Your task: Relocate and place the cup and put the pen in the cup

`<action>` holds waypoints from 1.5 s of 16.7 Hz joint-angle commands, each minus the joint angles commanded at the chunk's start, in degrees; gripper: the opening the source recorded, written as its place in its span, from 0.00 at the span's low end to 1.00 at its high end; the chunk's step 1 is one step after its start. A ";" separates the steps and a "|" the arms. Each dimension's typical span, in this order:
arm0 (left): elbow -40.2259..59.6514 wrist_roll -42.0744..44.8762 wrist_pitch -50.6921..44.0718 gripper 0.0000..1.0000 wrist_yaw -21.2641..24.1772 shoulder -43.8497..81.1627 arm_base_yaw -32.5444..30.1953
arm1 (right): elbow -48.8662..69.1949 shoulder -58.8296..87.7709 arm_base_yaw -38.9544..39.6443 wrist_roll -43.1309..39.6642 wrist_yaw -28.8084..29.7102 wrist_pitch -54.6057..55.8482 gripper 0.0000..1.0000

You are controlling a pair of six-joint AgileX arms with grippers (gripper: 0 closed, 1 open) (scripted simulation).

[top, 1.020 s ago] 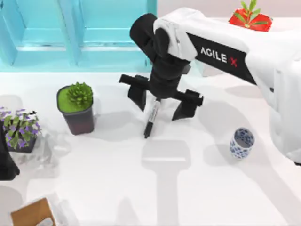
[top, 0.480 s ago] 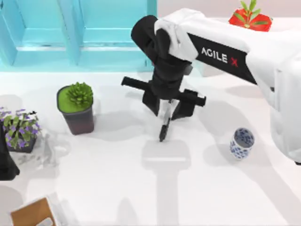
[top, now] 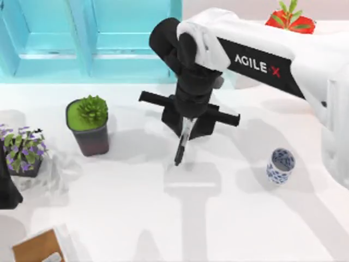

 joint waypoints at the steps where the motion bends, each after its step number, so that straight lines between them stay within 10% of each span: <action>1: 0.00 0.00 0.00 1.00 0.00 0.00 0.00 | -1.58 -2.04 0.63 0.63 0.07 -0.40 0.00; 17: 0.00 0.00 0.00 1.00 0.00 0.00 0.00 | -15.87 -20.73 6.52 5.29 1.50 -2.29 0.00; 25: 0.00 0.00 0.00 1.00 0.00 0.00 0.00 | -35.41 -30.58 10.29 -8.99 17.59 24.71 0.00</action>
